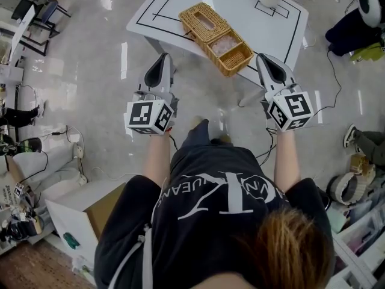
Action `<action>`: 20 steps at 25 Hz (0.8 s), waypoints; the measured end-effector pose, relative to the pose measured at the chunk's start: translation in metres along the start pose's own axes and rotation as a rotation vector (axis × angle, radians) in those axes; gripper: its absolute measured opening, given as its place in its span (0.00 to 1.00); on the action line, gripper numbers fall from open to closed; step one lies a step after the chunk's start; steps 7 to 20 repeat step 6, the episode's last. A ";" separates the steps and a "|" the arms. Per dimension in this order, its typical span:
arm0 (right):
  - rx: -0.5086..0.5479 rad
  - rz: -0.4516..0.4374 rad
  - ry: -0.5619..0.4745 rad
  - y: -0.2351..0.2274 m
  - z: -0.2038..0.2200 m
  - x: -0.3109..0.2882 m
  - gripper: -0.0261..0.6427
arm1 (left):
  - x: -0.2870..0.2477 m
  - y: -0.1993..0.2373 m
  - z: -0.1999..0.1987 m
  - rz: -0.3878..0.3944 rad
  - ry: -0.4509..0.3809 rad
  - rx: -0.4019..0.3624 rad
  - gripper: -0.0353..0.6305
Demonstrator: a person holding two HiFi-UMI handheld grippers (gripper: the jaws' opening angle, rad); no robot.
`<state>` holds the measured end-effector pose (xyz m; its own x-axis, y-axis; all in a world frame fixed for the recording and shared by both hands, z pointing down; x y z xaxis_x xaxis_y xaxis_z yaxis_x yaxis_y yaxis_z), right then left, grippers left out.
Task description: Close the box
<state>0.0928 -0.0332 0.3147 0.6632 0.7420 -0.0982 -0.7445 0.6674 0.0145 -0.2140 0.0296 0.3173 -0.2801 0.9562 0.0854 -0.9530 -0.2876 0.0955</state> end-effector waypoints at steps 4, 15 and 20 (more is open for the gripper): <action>-0.002 -0.006 0.004 0.002 -0.001 -0.003 0.04 | 0.000 0.003 -0.001 -0.004 0.004 0.003 0.07; -0.002 -0.008 0.005 0.003 -0.001 -0.005 0.04 | 0.000 0.005 -0.001 -0.005 0.005 0.004 0.07; -0.002 -0.008 0.005 0.003 -0.001 -0.005 0.04 | 0.000 0.005 -0.001 -0.005 0.005 0.004 0.07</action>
Point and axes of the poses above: the fingertips, and each gripper's own axes: x backward along the fingers, y to its left, z out of its underside, the point moved 8 cm from there along x, backward along the fingers, and after that the axes turned 2 degrees about z, right-handed, at the moved point
